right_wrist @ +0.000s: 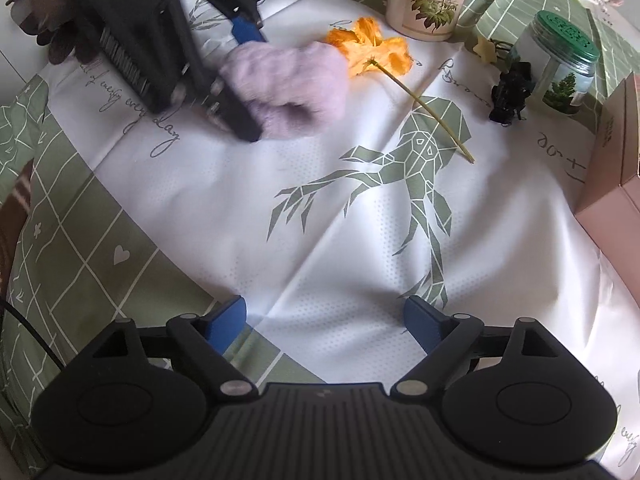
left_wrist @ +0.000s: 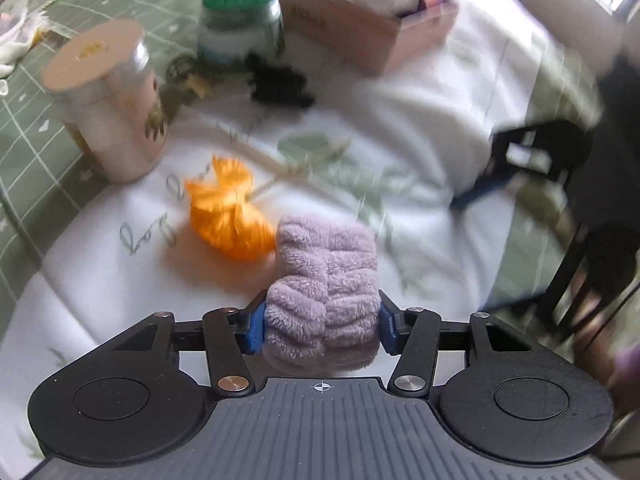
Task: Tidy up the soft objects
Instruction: 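Grasp the orange paper flower with the right gripper while the left holds the scrunchie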
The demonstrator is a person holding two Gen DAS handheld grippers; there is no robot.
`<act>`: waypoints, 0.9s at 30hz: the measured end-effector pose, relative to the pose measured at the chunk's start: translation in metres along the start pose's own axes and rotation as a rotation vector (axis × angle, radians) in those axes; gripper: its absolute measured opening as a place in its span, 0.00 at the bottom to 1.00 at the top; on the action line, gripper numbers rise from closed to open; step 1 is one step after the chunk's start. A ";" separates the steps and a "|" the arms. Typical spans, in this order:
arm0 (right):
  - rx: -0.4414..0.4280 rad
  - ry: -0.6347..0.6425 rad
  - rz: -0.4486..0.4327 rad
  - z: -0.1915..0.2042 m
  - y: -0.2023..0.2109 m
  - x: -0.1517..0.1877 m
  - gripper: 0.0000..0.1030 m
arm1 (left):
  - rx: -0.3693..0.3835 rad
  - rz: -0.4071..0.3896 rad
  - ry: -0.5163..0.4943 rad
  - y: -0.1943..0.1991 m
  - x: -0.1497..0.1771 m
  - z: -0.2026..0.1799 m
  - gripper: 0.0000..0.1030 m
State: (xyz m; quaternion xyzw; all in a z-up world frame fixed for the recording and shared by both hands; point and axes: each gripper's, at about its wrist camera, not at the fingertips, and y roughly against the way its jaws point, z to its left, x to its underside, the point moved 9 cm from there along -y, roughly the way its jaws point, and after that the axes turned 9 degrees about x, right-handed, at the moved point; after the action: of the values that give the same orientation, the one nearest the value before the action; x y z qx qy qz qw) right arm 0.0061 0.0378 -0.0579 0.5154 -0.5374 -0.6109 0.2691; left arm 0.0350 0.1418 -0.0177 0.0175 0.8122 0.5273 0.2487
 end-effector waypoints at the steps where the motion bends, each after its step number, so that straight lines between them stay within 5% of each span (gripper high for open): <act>1: 0.002 -0.002 -0.005 0.001 0.000 0.000 0.87 | 0.021 -0.010 0.007 0.002 -0.002 0.000 0.53; 6: 0.017 -0.005 0.025 0.002 0.002 -0.008 0.84 | 0.097 0.008 0.136 0.013 0.003 0.013 0.43; 12: 0.133 -0.070 -0.163 -0.024 0.029 -0.064 0.71 | 0.003 -0.121 0.326 0.050 0.011 0.067 0.41; 14: 0.190 -0.083 -0.184 -0.035 0.027 -0.084 0.46 | -0.031 -0.148 0.368 0.060 0.012 0.081 0.41; 16: 0.212 -0.081 -0.176 -0.040 0.018 -0.104 0.37 | -0.063 -0.163 0.398 0.068 0.015 0.092 0.41; 21: 0.131 -0.070 -0.155 -0.033 0.003 -0.146 0.38 | -0.099 -0.216 0.433 0.090 0.024 0.115 0.41; 27: 0.070 -0.074 -0.124 -0.022 -0.021 -0.177 0.51 | -0.112 -0.228 0.498 0.096 0.031 0.142 0.41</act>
State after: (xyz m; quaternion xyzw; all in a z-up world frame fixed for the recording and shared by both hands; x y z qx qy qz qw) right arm 0.0881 0.1914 -0.0152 0.5338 -0.5349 -0.6260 0.1926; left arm 0.0452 0.3137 0.0077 -0.2182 0.8146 0.5280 0.0998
